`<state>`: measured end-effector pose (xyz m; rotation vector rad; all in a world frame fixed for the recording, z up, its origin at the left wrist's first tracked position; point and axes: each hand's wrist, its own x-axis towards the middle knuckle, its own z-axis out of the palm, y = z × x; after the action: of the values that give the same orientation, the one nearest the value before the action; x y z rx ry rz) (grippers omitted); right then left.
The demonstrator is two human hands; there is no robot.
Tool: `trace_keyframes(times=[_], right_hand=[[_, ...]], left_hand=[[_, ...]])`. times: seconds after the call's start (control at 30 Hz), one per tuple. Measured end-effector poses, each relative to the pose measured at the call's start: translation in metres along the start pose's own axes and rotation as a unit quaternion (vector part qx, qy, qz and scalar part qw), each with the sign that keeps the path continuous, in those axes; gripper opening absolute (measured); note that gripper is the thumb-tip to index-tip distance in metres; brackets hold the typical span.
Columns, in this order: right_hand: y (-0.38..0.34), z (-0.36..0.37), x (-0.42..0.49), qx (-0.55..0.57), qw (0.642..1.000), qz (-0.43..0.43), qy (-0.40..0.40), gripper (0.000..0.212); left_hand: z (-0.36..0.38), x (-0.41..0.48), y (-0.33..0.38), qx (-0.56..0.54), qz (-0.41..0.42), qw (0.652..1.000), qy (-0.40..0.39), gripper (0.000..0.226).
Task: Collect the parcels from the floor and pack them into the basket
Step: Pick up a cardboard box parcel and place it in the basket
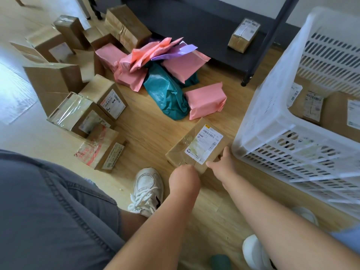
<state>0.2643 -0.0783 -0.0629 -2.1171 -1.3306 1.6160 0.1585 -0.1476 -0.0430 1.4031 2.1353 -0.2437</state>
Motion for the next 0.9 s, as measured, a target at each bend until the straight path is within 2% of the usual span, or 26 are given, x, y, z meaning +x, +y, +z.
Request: trace_keyframes(times=[0.13,0.27,0.3,0.4,0.47,0.53,0.67,0.73,0.8,0.9], right_hand=[[-0.004,-0.005,0.0,-0.063,0.998,-0.021,-0.013,0.094],[-0.004,-0.008,0.008,-0.072,0.997,-0.023,-0.027,0.096],[-0.005,-0.009,0.01,-0.077,0.996,-0.025,-0.034,0.096],[-0.009,-0.013,0.013,-0.106,0.992,-0.031,-0.057,0.094],[-0.01,-0.014,0.013,-0.115,0.99,-0.037,-0.066,0.091],[-0.004,-0.013,0.012,-0.071,0.995,-0.018,-0.064,0.084],[0.015,-0.012,0.01,0.038,0.989,0.102,-0.095,0.057],[0.021,-0.014,0.005,0.04,0.986,0.106,-0.12,0.043],[0.023,-0.017,0.003,0.043,0.987,0.097,-0.124,0.04],[0.02,-0.027,-0.004,0.059,0.989,0.075,-0.112,0.036]], left_hand=[[-0.005,0.008,0.002,-0.1,-0.032,0.994,0.032,0.027],[-0.015,0.028,-0.017,-0.163,-0.018,0.963,0.216,0.027],[-0.015,0.034,-0.021,-0.173,-0.012,0.958,0.226,0.029],[-0.01,0.046,-0.027,-0.212,-0.036,0.968,0.132,0.043],[-0.001,0.046,-0.027,-0.269,-0.076,0.958,0.065,0.049],[0.005,0.044,-0.026,-0.337,-0.117,0.933,0.038,0.051],[0.001,0.049,-0.023,-0.411,-0.172,0.895,0.007,0.057],[0.004,0.053,-0.023,-0.436,-0.191,0.879,-0.031,0.06],[0.008,0.049,-0.021,-0.48,-0.208,0.85,-0.062,0.05],[0.012,0.045,-0.014,-0.529,-0.224,0.816,-0.054,0.043]])
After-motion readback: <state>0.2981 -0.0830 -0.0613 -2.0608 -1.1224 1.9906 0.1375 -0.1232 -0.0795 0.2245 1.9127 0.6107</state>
